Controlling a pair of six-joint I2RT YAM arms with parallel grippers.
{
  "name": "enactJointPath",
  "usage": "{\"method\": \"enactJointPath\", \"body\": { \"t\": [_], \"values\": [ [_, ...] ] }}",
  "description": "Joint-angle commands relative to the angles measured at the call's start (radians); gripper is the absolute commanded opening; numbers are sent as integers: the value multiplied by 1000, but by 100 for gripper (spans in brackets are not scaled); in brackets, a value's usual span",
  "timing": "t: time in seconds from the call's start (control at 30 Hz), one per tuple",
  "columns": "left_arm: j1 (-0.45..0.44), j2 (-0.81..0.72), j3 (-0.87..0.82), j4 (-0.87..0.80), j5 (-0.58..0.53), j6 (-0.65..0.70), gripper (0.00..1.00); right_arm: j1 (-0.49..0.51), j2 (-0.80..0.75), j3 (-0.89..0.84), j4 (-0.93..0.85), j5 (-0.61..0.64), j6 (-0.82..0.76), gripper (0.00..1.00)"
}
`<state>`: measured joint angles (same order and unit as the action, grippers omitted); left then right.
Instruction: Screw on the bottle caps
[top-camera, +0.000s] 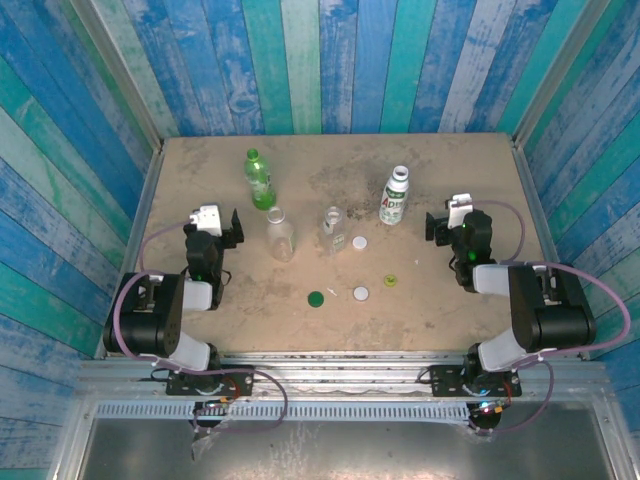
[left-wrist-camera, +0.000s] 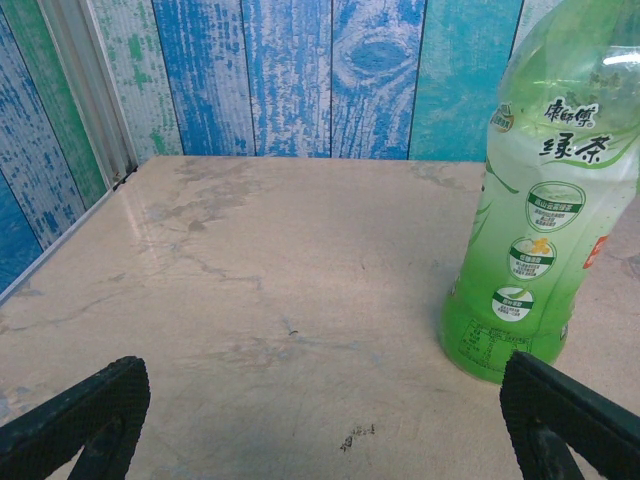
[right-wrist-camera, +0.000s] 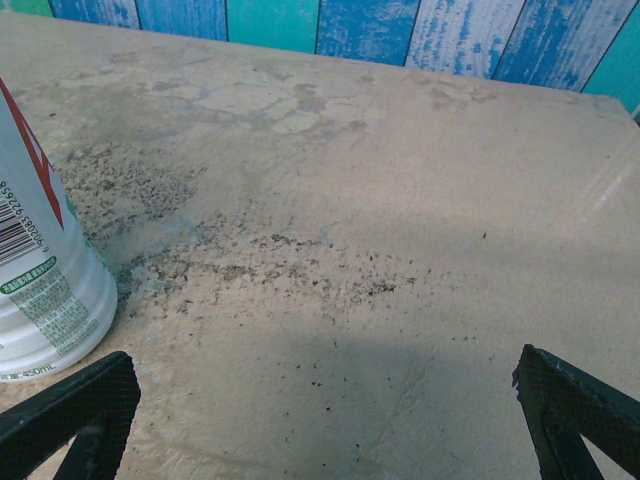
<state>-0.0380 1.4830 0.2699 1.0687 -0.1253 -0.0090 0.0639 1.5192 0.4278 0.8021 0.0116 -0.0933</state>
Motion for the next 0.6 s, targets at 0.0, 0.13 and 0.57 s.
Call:
{"method": "enactJointPath", "body": {
  "t": [0.0, 0.13, 0.57],
  "values": [
    [3, 19, 8, -3, -1, -7, 94, -3, -1, -8, 12, 5, 12, 100],
    [4, 19, 7, -4, -2, -7, 94, -3, -1, -8, 12, 5, 12, 100],
    [-54, -196, 22, -197, -18, 57, 94, 48, -219, 42, -250, 16, -5, 100]
  ]
}}
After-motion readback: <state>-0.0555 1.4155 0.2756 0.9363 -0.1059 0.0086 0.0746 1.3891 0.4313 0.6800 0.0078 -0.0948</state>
